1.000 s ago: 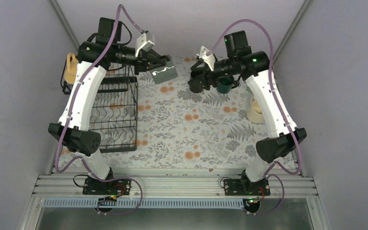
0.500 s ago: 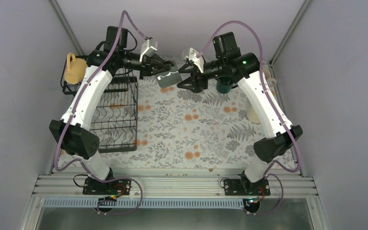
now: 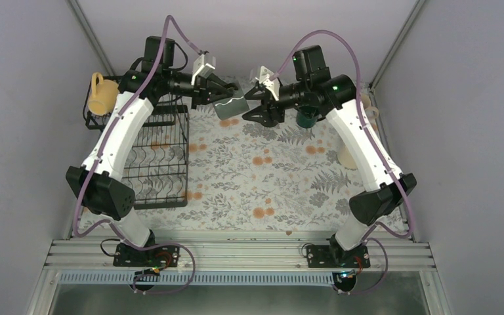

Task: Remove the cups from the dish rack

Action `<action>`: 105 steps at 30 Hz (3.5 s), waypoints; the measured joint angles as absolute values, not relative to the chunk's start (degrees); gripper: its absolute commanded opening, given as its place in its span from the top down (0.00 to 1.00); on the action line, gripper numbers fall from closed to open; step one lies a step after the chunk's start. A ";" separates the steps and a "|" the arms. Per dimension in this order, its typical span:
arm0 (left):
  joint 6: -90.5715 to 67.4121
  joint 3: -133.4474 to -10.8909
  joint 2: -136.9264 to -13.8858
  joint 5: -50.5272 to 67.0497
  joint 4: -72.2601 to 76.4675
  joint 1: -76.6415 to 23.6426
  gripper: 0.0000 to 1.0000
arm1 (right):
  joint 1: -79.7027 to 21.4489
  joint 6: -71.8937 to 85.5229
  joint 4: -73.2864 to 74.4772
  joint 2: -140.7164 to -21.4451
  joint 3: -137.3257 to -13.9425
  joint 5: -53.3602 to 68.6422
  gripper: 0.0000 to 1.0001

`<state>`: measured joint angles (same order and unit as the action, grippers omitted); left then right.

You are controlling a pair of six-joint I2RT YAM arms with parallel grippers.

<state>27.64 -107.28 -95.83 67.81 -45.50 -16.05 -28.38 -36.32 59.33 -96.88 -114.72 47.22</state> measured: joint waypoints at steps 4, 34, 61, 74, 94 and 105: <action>29.23 -107.28 -95.72 67.53 -47.00 -16.56 0.98 | -28.47 -36.32 58.67 -95.13 -112.46 46.63 0.32; 28.88 -108.86 -94.35 71.83 -47.40 -17.85 0.98 | -28.58 -36.29 59.31 -93.23 -108.97 47.20 0.64; 33.36 -109.95 -84.14 44.60 -46.30 -18.17 0.00 | -23.57 -36.07 68.34 -92.38 -103.55 24.67 0.96; 42.92 -102.65 -81.47 -4.01 -41.76 -12.58 0.00 | -13.13 -37.65 68.73 -97.67 -89.08 6.68 0.96; 43.90 -105.14 -80.84 -6.35 -42.04 5.21 0.00 | -13.43 -37.41 62.50 -108.90 -85.91 -3.64 0.60; 38.50 -105.65 -81.25 -4.51 -46.35 11.81 0.00 | -14.15 -36.58 62.92 -106.54 -97.34 -4.80 0.49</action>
<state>38.50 -105.65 -81.25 -4.51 -46.35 11.81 -14.15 -36.58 62.92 -106.54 -97.34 -4.80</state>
